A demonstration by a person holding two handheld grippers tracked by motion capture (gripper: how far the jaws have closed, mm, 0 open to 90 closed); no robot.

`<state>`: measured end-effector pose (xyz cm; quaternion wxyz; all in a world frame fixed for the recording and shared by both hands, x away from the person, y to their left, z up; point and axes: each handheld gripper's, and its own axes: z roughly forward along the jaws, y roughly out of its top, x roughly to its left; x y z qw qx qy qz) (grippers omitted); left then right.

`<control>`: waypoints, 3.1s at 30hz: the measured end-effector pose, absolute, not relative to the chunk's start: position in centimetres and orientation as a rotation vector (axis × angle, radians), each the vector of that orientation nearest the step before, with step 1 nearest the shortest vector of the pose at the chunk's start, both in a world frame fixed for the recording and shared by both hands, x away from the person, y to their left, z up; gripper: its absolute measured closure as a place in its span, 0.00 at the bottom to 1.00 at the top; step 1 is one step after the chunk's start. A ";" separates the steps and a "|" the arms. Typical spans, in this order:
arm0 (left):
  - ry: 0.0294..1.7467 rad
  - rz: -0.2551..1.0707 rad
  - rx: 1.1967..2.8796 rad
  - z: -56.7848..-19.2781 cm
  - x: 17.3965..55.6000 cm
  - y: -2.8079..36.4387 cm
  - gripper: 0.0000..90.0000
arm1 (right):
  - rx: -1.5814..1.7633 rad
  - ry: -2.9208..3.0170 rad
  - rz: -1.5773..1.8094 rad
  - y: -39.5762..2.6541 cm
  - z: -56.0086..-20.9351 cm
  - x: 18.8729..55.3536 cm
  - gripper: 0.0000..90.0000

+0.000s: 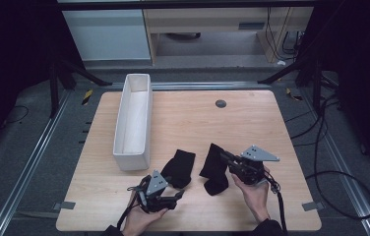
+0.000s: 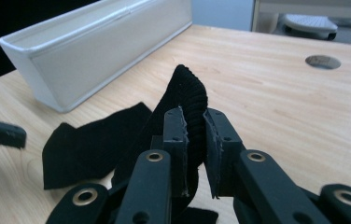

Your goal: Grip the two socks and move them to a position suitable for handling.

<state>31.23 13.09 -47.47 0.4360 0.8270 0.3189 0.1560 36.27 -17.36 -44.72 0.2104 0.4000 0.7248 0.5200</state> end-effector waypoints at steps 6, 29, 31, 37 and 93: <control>0.757 0.355 2.084 -47.5 31.7 10.8 0.41 | 1.100 1.979 1.449 -17.2 -44.0 36.5 0.89; 0.713 0.371 2.170 -49.5 34.7 4.0 0.56 | 1.136 1.881 1.449 -17.3 -43.4 36.9 0.88; 0.719 0.356 2.172 -49.8 35.0 3.8 0.59 | 1.132 1.876 1.450 -17.2 -43.4 36.9 0.88; 0.708 0.347 2.194 -50.2 35.1 3.5 0.74 | 1.145 1.862 1.444 -17.0 -43.2 37.1 0.88; 0.748 0.144 2.190 -49.2 33.1 8.7 0.82 | 1.160 1.938 1.381 -15.0 -45.3 39.1 0.59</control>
